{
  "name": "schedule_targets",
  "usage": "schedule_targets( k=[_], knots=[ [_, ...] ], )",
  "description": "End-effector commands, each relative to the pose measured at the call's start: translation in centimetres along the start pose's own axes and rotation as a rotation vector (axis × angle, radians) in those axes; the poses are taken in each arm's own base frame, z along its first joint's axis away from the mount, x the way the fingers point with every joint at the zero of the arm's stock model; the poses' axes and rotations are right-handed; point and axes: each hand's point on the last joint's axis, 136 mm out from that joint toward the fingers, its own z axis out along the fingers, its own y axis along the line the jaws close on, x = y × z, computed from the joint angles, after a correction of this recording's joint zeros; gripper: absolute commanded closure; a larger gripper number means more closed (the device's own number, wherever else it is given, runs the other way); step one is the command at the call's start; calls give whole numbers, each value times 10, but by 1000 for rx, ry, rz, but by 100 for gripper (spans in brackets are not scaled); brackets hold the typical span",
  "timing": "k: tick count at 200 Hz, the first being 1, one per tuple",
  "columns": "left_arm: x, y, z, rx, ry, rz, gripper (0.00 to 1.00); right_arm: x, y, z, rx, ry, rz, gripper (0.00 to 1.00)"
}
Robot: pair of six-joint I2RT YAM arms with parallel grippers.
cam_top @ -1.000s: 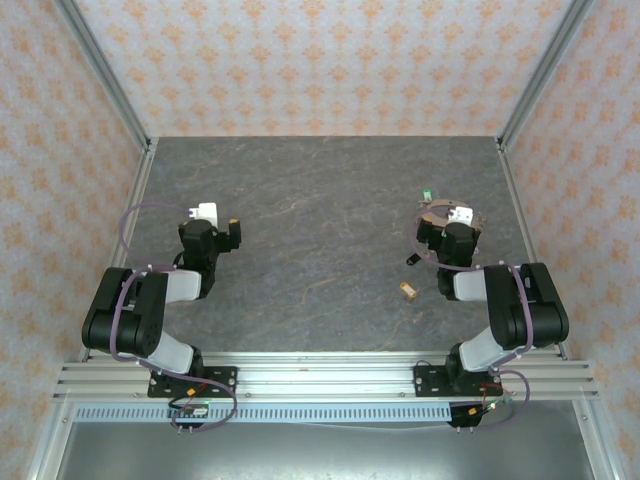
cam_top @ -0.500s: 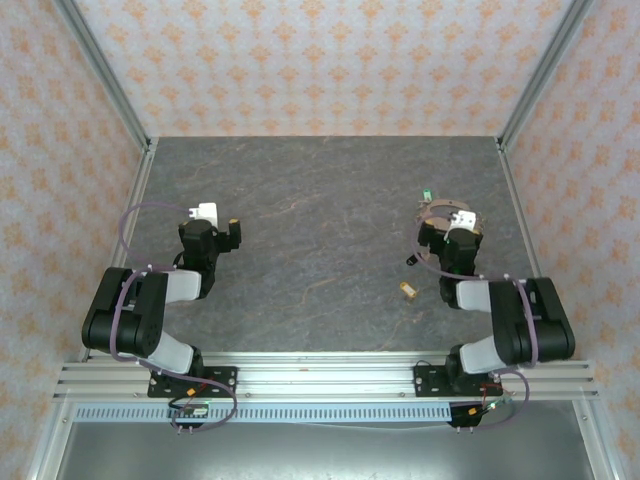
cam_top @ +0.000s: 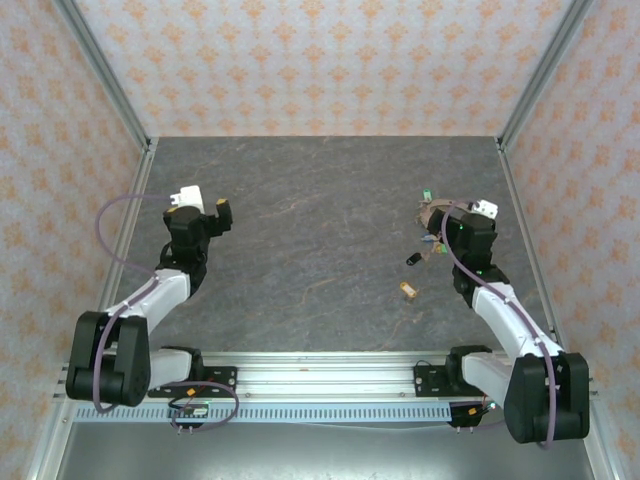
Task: Put the keys on the keyring
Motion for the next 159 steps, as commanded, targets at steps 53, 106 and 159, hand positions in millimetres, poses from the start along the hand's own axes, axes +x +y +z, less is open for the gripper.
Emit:
schedule_targets(
  k=[53,106,159],
  knots=[
    [-29,17,-45,-26,-57,-201,0,10,13,10,-14,183,148,1],
    [-15,70,-74,-302,-60,-466,0,1,30,44,-19,262,154,1],
    [3,32,-62,-124,138,-423,0,24,43,99,11,436,171,21]
  ],
)
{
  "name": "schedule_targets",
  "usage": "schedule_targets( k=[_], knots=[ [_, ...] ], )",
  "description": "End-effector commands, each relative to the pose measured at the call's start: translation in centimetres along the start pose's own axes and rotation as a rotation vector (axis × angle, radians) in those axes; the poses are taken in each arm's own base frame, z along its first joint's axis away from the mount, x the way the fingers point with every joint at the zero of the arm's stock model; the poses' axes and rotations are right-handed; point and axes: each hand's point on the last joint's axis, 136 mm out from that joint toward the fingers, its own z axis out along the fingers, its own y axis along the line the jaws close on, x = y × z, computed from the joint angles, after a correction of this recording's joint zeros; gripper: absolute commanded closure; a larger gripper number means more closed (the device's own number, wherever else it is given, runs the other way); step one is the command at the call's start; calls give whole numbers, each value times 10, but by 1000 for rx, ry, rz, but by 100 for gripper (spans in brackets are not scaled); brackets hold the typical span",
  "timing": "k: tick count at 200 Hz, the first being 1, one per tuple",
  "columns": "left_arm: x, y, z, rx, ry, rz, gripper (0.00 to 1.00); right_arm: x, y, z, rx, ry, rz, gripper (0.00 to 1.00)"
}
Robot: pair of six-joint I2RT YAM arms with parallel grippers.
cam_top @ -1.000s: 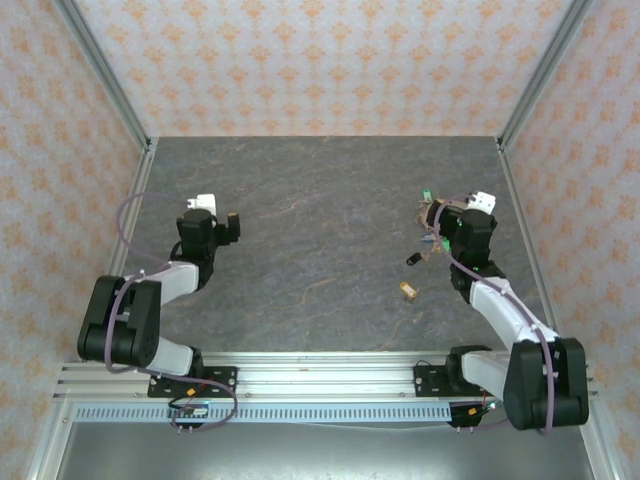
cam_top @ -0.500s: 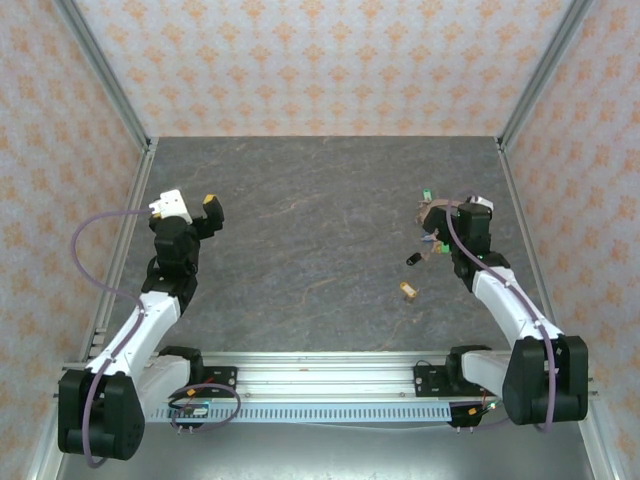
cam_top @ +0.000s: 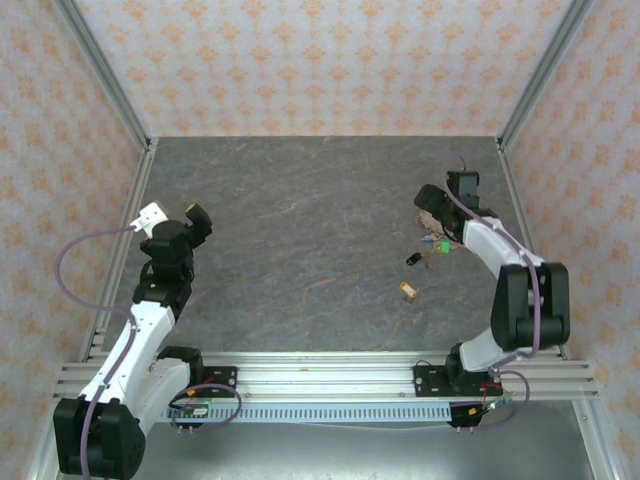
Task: Put the keys on the keyring
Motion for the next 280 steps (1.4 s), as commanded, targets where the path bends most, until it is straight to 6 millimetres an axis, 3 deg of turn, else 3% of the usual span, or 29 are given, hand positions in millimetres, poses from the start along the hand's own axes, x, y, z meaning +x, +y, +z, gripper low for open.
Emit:
schedule_targets(
  k=[1,41,100,131,176,212,280],
  knots=[
    [19,-4,2,3,129,-29,0,7,-7,17,51,72,30,21],
    [34,-18,0,88,207,-23,0,7,-11,50,136,180,-23,23],
    [28,-25,-13,149,205,-34,0,9,-18,84,225,280,-49,25],
    [30,-26,-17,159,220,-34,0,22,-13,99,202,376,-66,27],
    [28,-27,-21,169,224,-34,0,50,10,108,128,543,-176,31],
    [26,-31,-22,182,225,-37,0,79,43,105,73,604,-342,31],
    [32,-28,-25,180,254,-30,0,143,118,77,-71,666,-564,34]
  ],
)
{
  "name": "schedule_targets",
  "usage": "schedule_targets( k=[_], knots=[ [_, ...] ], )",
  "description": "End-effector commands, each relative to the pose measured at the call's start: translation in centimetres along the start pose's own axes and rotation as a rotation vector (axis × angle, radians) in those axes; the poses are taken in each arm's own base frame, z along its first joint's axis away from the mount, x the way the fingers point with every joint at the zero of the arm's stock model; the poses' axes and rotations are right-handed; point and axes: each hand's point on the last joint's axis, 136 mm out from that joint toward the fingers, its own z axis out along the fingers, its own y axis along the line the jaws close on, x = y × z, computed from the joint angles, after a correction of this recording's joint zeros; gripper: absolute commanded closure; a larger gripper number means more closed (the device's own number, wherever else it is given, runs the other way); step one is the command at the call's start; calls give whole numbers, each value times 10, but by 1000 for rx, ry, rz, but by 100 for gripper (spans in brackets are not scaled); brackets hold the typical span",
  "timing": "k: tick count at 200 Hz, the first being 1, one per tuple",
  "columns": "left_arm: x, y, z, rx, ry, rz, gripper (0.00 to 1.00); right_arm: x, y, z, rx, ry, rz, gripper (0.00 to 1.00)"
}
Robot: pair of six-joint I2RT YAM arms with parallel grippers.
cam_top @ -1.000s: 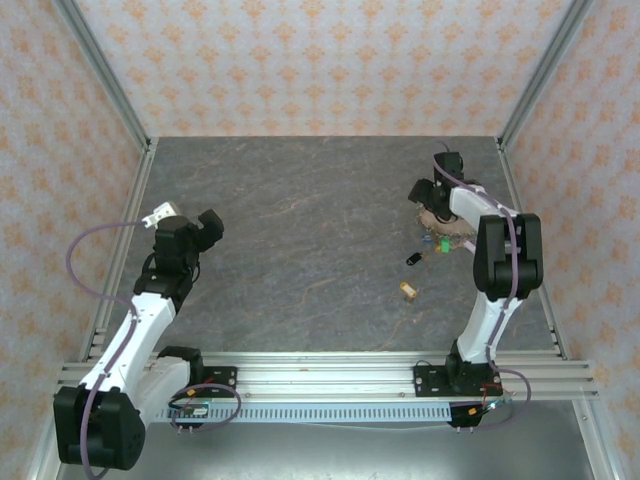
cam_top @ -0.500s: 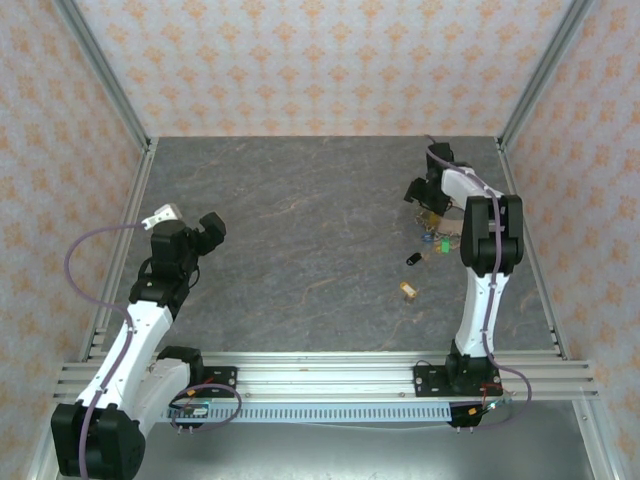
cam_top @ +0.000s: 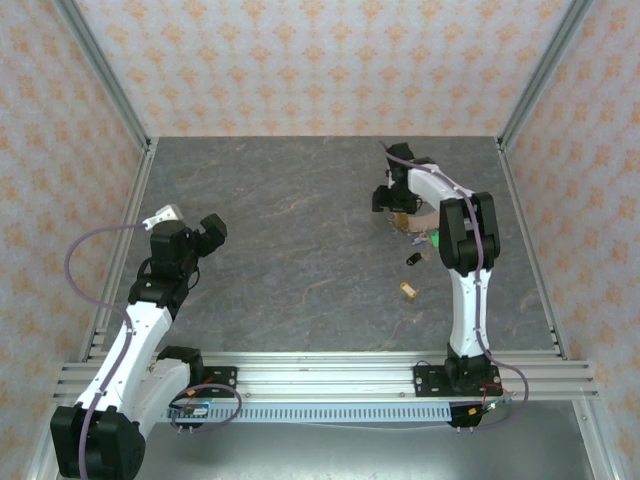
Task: Put the keys on the keyring
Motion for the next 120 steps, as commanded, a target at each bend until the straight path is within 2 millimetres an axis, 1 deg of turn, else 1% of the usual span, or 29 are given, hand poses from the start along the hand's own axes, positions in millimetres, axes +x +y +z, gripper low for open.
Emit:
schedule_targets(
  k=[1,22,31,61,101,120],
  knots=[
    [-5,-5,-8,17,3,-15,0,39,58,2,-106,106,-123,34],
    [-1,-5,-8,25,12,-14,0,56,97,0,-151,112,-205,34],
    [1,-5,-8,29,16,-14,0,66,114,1,-167,124,-247,35],
    [4,-2,-10,15,39,-11,0,95,163,-1,-213,142,-342,34],
    [9,-2,-13,14,73,-9,0,134,217,-8,-318,137,-372,36],
    [14,-7,-13,37,100,-14,3,145,238,-21,-400,115,-353,36]
  ],
)
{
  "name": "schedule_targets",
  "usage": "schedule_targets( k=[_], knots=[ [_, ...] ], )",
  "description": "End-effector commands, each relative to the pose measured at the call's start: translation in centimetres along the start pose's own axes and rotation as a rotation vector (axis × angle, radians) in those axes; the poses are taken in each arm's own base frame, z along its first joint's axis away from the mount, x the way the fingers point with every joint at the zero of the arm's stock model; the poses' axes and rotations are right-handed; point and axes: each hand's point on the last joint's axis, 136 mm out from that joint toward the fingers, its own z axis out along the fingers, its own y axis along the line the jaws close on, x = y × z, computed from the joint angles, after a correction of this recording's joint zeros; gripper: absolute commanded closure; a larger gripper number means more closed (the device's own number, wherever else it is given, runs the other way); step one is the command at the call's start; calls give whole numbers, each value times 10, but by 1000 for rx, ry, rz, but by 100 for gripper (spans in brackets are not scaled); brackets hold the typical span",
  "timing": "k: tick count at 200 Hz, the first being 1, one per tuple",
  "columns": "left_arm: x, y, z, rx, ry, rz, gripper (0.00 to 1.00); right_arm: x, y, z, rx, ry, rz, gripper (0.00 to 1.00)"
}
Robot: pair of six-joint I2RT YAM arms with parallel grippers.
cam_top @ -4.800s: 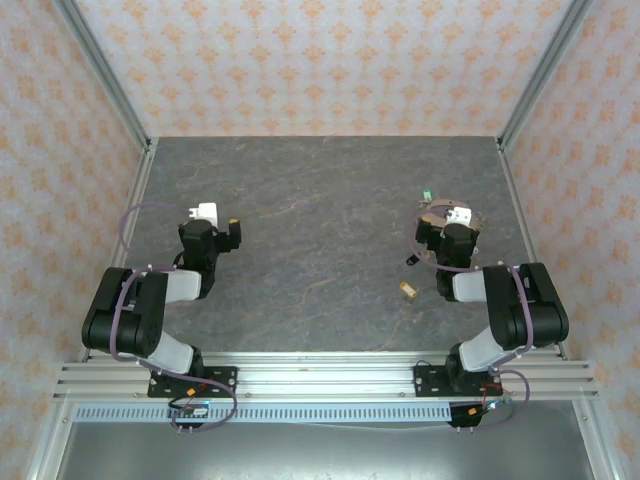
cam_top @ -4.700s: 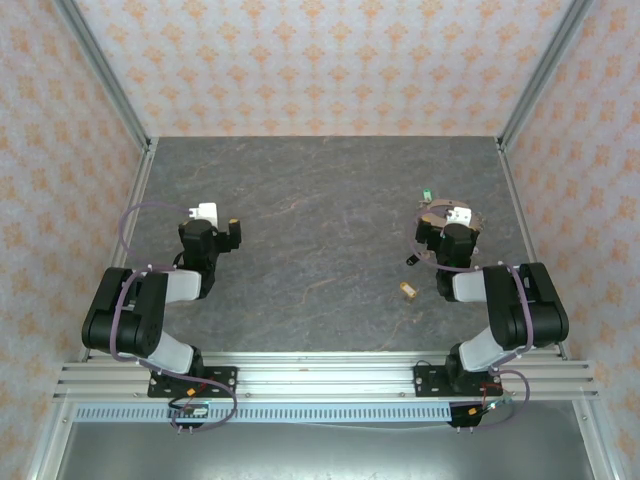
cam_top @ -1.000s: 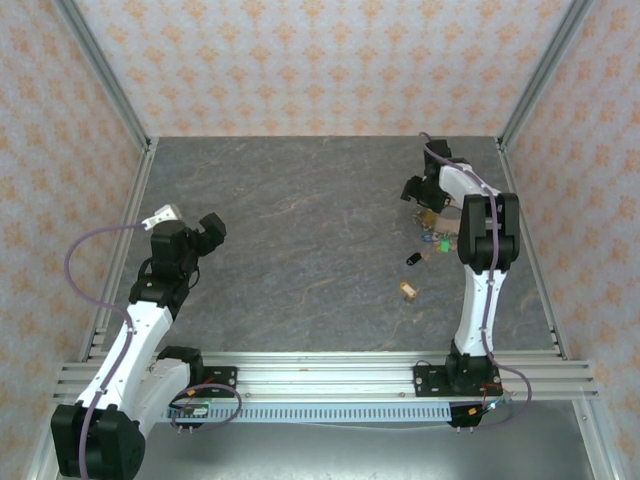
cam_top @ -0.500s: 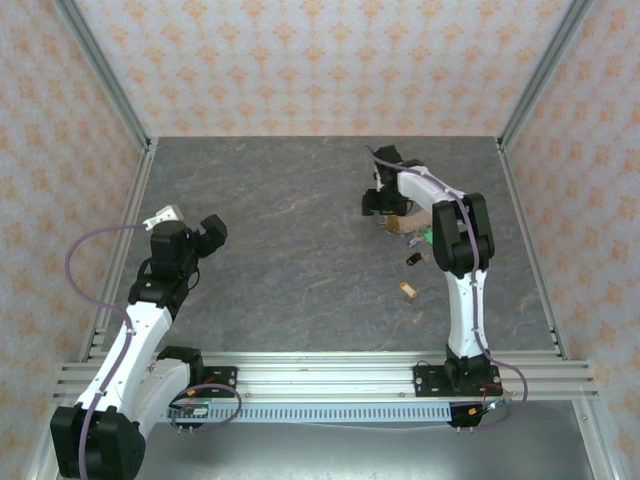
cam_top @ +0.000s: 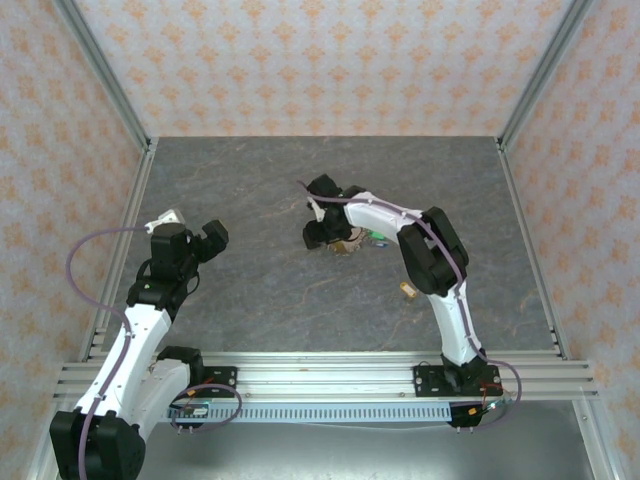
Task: Put the keys on the keyring
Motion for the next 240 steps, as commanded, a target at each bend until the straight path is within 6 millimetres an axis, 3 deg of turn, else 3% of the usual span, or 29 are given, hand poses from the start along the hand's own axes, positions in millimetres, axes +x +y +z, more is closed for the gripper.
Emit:
schedule_targets(
  k=[1,20,35,53,69,84,99,126,147,185,240],
  knots=[
    [-2,-10,-7,40,25,-19,3,24,58,-3,-198,31,27,36],
    [3,-16,-5,75,56,-19,8,22,79,-22,-294,-40,55,37],
    [9,-25,-1,116,98,-13,14,18,81,-43,-320,-120,77,38],
    [18,-40,5,161,147,6,20,13,60,-66,-274,-223,118,38],
    [33,-59,11,203,204,47,24,5,18,-78,-232,-307,228,42],
    [53,-81,17,243,263,97,29,2,-19,-77,-223,-316,324,45],
    [75,-100,23,278,325,123,34,4,-43,-70,-200,-277,365,47],
    [108,-120,34,297,405,152,41,3,-63,-61,-165,-254,376,49],
    [125,-131,46,307,441,159,43,-2,-61,-55,-171,-221,347,51],
    [145,-136,76,234,517,154,59,-15,-54,-43,-215,-176,310,52],
    [161,-157,102,275,566,107,64,-25,-46,-25,-248,-81,257,55]
  ],
)
